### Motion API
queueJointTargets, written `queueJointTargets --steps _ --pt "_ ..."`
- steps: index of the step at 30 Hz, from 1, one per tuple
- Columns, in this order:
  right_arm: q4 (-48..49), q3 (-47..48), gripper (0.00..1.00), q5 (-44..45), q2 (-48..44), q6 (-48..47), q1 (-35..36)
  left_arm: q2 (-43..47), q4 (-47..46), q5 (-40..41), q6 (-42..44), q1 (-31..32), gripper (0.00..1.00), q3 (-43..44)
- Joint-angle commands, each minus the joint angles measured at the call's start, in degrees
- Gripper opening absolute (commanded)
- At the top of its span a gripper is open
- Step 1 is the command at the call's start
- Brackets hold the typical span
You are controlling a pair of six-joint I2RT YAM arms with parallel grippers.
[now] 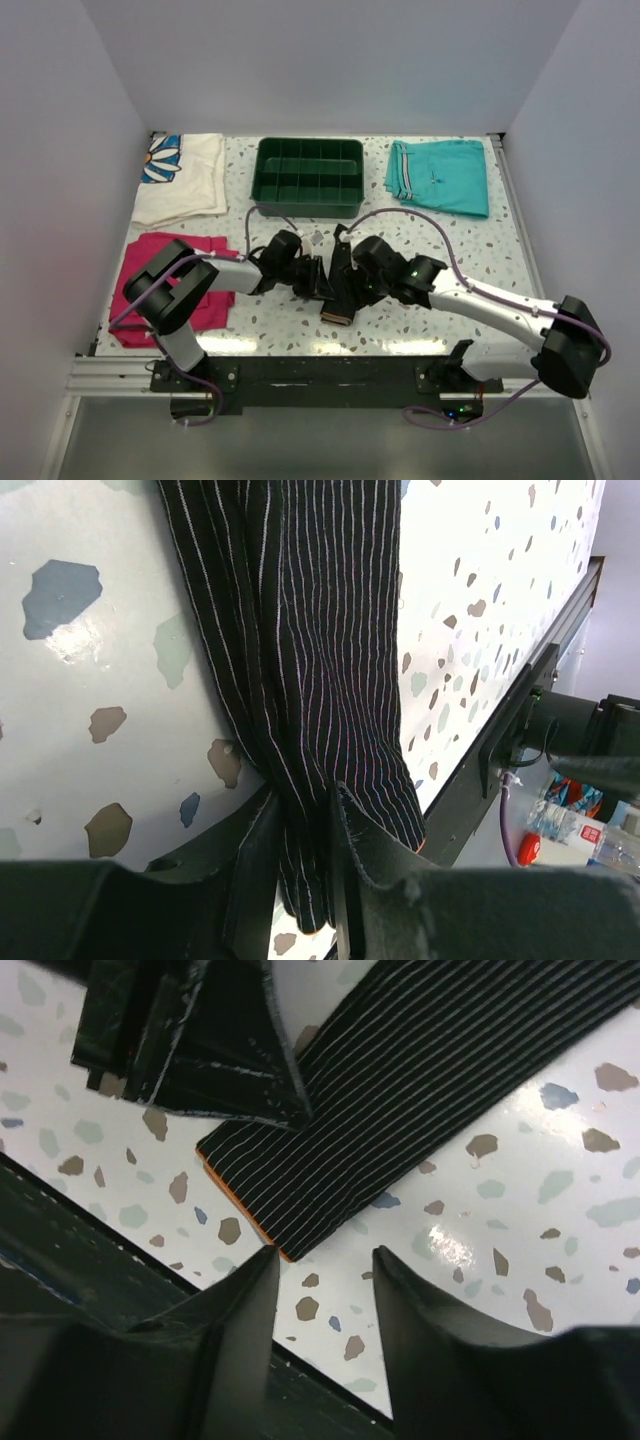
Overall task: Roll the underwear
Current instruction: Roll the underwear to the center of the board.
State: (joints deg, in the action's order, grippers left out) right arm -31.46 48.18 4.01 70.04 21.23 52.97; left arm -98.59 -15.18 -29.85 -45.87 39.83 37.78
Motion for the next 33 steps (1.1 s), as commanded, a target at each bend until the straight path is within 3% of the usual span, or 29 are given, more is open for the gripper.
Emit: queueJointTargets --steps 1,9,11,14,29,33 --pt "2.80 1.57 0.41 4.33 3.07 -3.65 5.47 -4.07 10.69 6.73 4.20 0.24 0.29 -0.08" --pt "4.75 2.61 0.40 5.92 7.47 -9.01 11.89 -6.71 13.07 6.82 5.09 0.24 0.21 1.95" --pt "4.22 3.58 0.50 5.92 9.05 -10.33 12.59 -6.88 13.59 6.82 5.26 0.16 0.21 2.30" --pt "3.95 4.20 0.55 6.10 10.81 -11.12 12.77 -6.62 14.04 7.08 5.52 0.16 0.21 2.74" --pt "7.11 1.21 0.55 4.87 16.27 -10.69 14.09 -7.76 14.13 6.47 6.05 0.24 0.21 3.44" --pt "6.25 0.77 0.57 8.02 17.67 -10.60 14.09 -7.94 14.56 6.38 6.40 0.16 0.22 3.97"
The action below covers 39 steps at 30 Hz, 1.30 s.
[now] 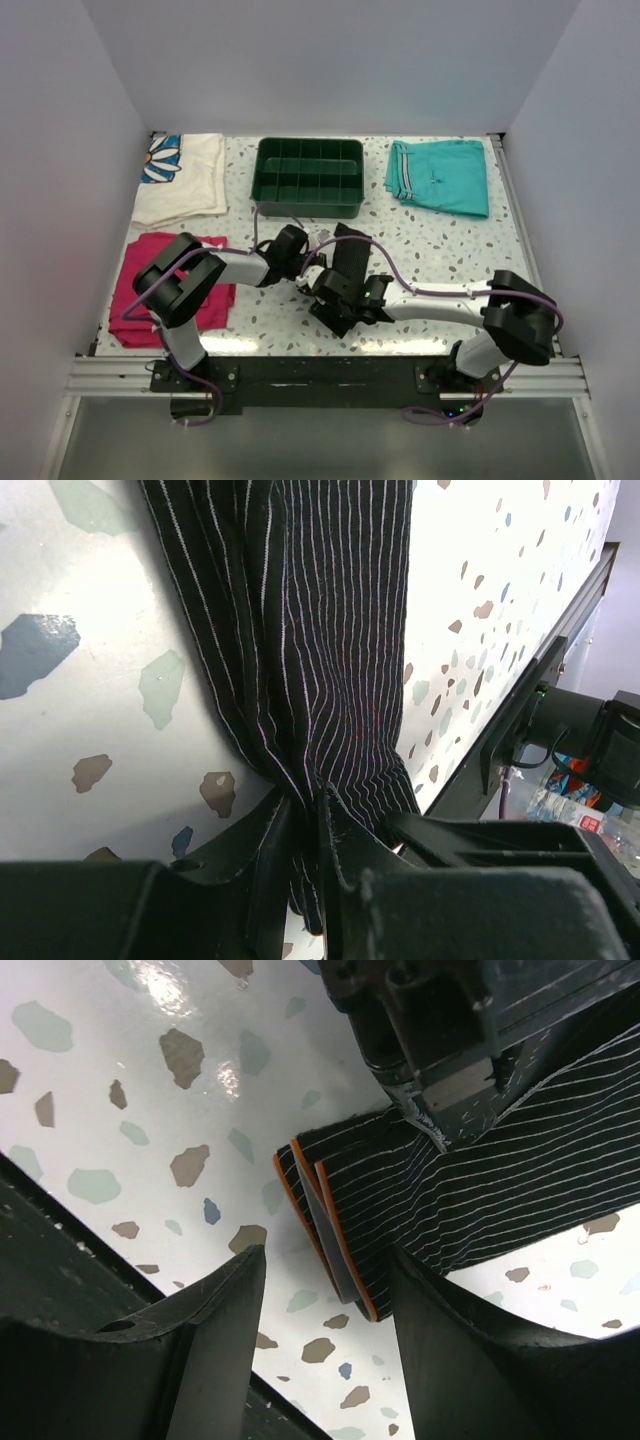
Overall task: Roll the underwear
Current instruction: Roll the underwear to the center of the board.
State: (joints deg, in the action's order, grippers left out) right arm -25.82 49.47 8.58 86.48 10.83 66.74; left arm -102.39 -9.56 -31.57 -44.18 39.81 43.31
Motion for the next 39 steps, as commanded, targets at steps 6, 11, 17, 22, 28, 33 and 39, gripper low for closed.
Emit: queueJointTargets --steps 6,11,17,22,28,33,39 --pt "-3.00 1.85 0.58 7.85 4.14 2.08 0.32 -3.87 9.30 8.02 5.34 0.00 0.22 -1.39" --pt "-3.27 2.03 0.53 8.47 5.80 3.76 0.23 -4.49 9.39 7.40 6.04 -0.17 0.22 -0.86" --pt "-3.62 2.38 0.42 7.94 6.60 4.11 0.32 -4.75 9.47 7.40 6.92 -0.70 0.22 -0.86" --pt "-3.88 3.00 0.26 7.07 7.56 3.24 0.32 -4.57 9.47 7.31 7.09 -1.05 0.23 -0.86" --pt "-2.48 3.26 0.24 5.22 7.30 3.14 0.41 -3.87 9.47 7.93 7.18 -2.28 0.24 -0.59" --pt "-0.72 6.33 0.20 1.01 8.36 5.07 0.32 -1.50 12.63 9.86 7.88 -5.62 0.33 -0.33" --pt "-0.45 11.60 0.28 -0.93 11.52 7.80 0.41 1.93 14.92 11.97 9.02 -9.66 0.46 0.02"
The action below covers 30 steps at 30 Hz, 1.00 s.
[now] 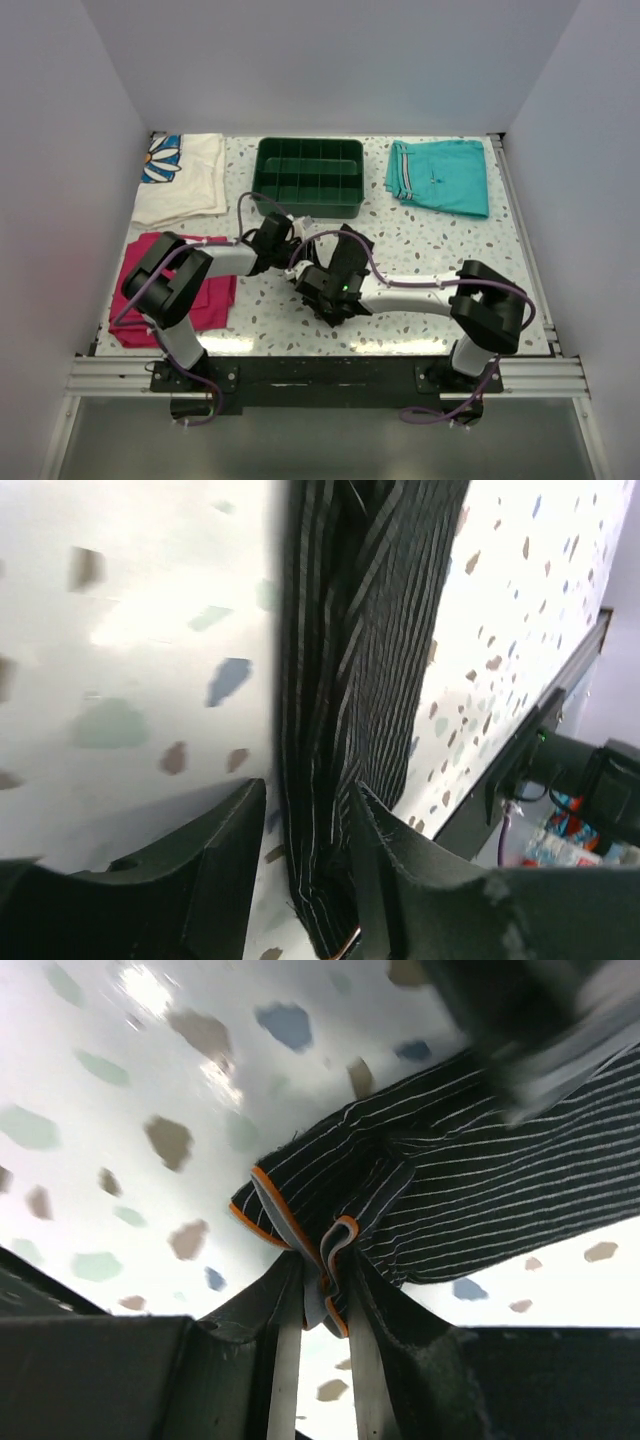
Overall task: Roll the underwear
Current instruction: Roll the underwear to the center of the board.
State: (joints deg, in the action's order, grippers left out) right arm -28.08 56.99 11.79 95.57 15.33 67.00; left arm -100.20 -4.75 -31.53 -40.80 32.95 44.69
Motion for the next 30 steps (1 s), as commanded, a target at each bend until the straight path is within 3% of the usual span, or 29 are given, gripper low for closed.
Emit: queueJointTargets --steps 1,3,4,5,9,16,25,30 --pt "1.80 4.61 0.35 -4.23 2.78 3.74 0.15 -0.17 10.12 11.32 5.81 -2.89 0.47 -1.27" --pt "2.32 5.23 0.39 -4.76 3.65 4.35 0.15 -0.34 9.94 10.35 6.17 -2.98 0.48 -1.27" --pt "2.41 5.23 0.44 -4.59 3.92 4.79 0.15 -0.43 9.77 9.82 6.17 -2.98 0.48 -1.62" --pt "2.59 5.32 0.56 -4.58 3.84 4.97 0.15 -0.52 9.59 9.47 6.17 -2.98 0.48 -1.97" --pt "2.33 4.62 0.71 -1.00 -0.28 6.20 0.15 -0.34 9.32 8.33 6.69 -2.98 0.49 -4.33" --pt "0.22 2.34 0.74 2.44 -9.25 3.66 0.15 2.29 6.78 4.47 6.61 -2.89 0.50 -9.96" --pt "-1.90 -1.62 0.74 7.10 -12.33 3.03 0.06 1.25 5.64 1.65 6.70 0.27 0.50 -11.81" --pt "-0.76 -3.11 0.74 4.83 -12.87 3.21 0.06 -0.52 3.26 2.08 5.82 2.20 0.43 -12.34"
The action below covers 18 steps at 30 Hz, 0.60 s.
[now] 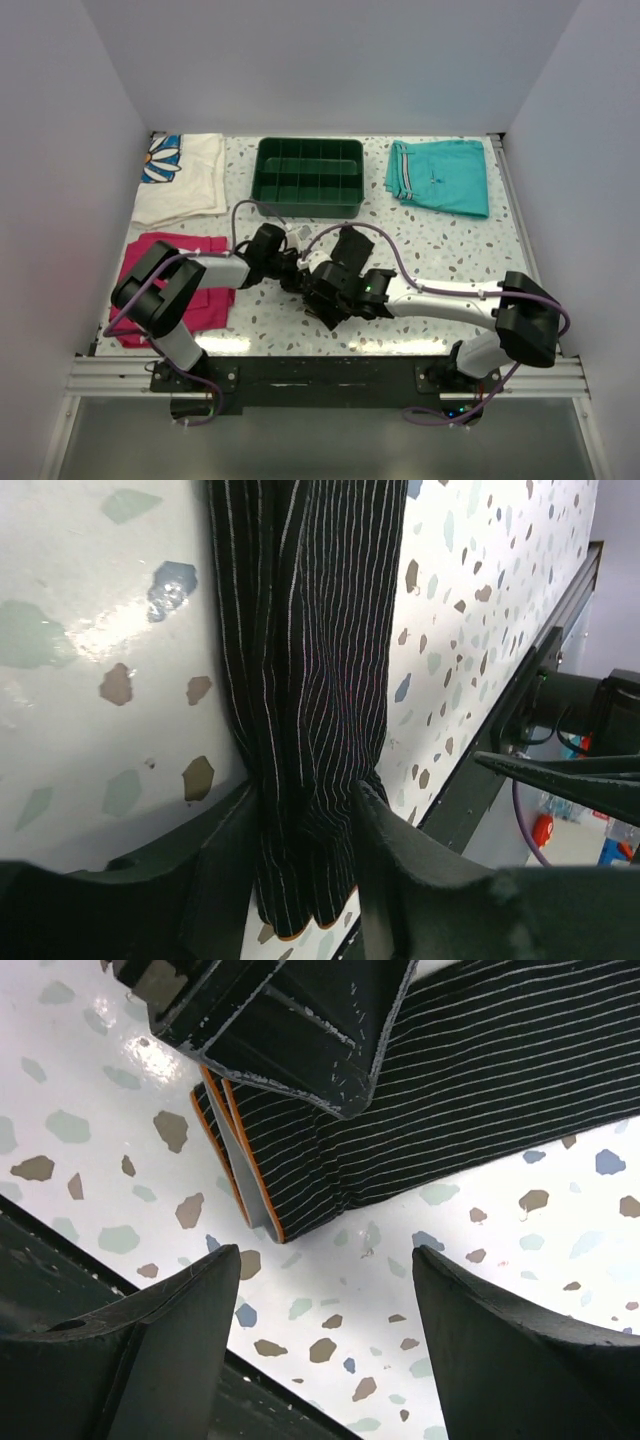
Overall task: Roll the underwear
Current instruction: Roll the underwear to the center of the board.
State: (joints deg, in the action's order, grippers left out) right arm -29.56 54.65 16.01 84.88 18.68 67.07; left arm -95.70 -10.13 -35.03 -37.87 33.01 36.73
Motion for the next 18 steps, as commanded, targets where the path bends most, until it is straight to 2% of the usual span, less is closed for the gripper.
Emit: queueJointTargets --steps 1,4,9,18 --pt "1.34 -1.04 0.73 -0.36 -2.18 -0.48 -0.01 -5.81 8.38 5.58 2.71 2.32 0.42 -4.39" --pt "4.33 -1.57 0.73 -3.44 -1.56 -1.18 0.08 -7.13 8.02 5.67 2.62 2.32 0.33 -3.86" --pt "6.01 -0.78 0.70 -4.85 1.42 -4.17 0.17 -8.45 9.78 7.60 3.15 2.32 0.26 -1.75" --pt "5.65 -1.04 0.64 -6.43 3.80 -6.72 1.05 -9.15 12.85 8.40 3.85 2.23 0.25 0.80"
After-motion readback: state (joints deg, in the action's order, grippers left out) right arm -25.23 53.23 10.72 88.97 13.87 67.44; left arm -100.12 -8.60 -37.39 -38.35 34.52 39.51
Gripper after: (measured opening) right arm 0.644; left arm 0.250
